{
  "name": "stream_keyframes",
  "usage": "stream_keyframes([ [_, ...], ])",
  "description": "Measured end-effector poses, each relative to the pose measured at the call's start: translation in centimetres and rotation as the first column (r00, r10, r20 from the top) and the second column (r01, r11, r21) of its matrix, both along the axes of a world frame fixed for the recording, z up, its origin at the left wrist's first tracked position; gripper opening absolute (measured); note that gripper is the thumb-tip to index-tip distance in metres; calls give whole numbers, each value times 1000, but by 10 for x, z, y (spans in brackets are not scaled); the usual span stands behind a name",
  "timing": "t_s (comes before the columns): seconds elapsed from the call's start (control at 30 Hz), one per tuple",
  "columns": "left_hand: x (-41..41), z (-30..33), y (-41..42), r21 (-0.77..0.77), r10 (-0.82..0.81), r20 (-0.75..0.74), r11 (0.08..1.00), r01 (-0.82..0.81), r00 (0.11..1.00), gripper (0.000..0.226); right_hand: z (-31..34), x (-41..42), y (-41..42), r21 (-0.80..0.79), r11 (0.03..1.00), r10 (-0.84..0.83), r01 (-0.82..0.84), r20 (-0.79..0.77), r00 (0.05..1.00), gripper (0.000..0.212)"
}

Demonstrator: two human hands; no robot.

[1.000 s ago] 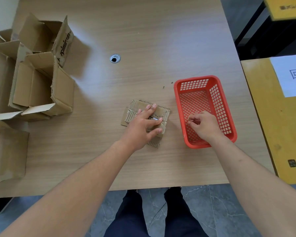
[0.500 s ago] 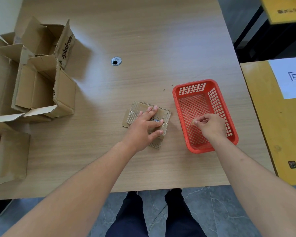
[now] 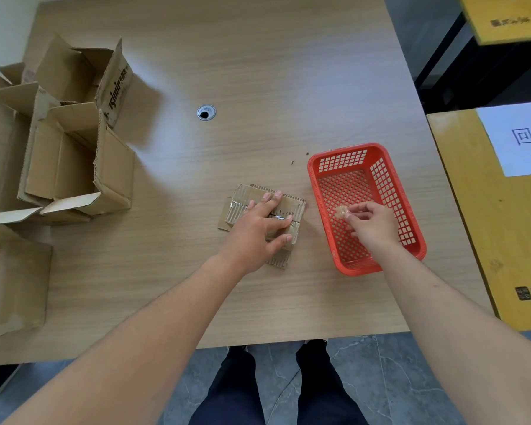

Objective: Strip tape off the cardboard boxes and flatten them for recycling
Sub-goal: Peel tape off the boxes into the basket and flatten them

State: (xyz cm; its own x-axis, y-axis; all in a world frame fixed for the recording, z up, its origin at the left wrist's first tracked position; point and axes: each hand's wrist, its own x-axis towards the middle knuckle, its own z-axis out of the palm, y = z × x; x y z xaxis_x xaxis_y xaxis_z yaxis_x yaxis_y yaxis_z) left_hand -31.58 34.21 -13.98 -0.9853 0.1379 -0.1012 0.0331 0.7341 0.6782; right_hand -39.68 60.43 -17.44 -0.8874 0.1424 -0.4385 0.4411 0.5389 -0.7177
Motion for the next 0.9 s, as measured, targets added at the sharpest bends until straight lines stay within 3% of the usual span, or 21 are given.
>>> stream_keyframes([
  [0.17, 0, 5, 10, -63, 17, -13, 998, -18, 1000, 40, -1, 5, 2, 365, 926, 76, -96, 69, 995, 28],
  [0.23, 0, 5, 12, -66, 14, -19, 998, -15, 1000, 40, 4, 3, 1, 483, 856, 137, -181, 124, 983, 14],
  [0.27, -1, 5, 12, -61, 14, -16, 998, -15, 1000, 40, 8, 1, 0, 532, 821, 159, -209, 139, 977, 6],
  [0.43, -4, 6, 9, -49, 0, 17, 999, 1, 1000, 41, 32, -11, -3, 701, 652, 222, -288, 187, 957, 23],
  [0.5, -5, 6, 9, -50, 0, 22, 999, 1, 1000, 41, 40, -12, -6, 692, 651, 286, -313, 158, 945, 28],
  [0.57, -4, 6, 10, -47, 1, 23, 999, 0, 1000, 41, 42, -14, -9, 638, 701, 385, -318, 36, 922, 29],
  [0.73, -8, 7, 4, -25, -35, 37, 999, 36, 999, 43, 42, -2, -36, 317, 844, 529, -433, -355, 771, 22],
  [0.83, -8, 8, 0, -26, -119, 32, 992, 120, 992, 43, 40, 7, -53, 138, 871, 485, -471, -391, 782, 23],
  [0.9, -8, 10, -5, -38, -144, 14, 989, 144, 990, 41, 38, 10, -57, 130, 866, 495, -482, -361, 791, 22],
])
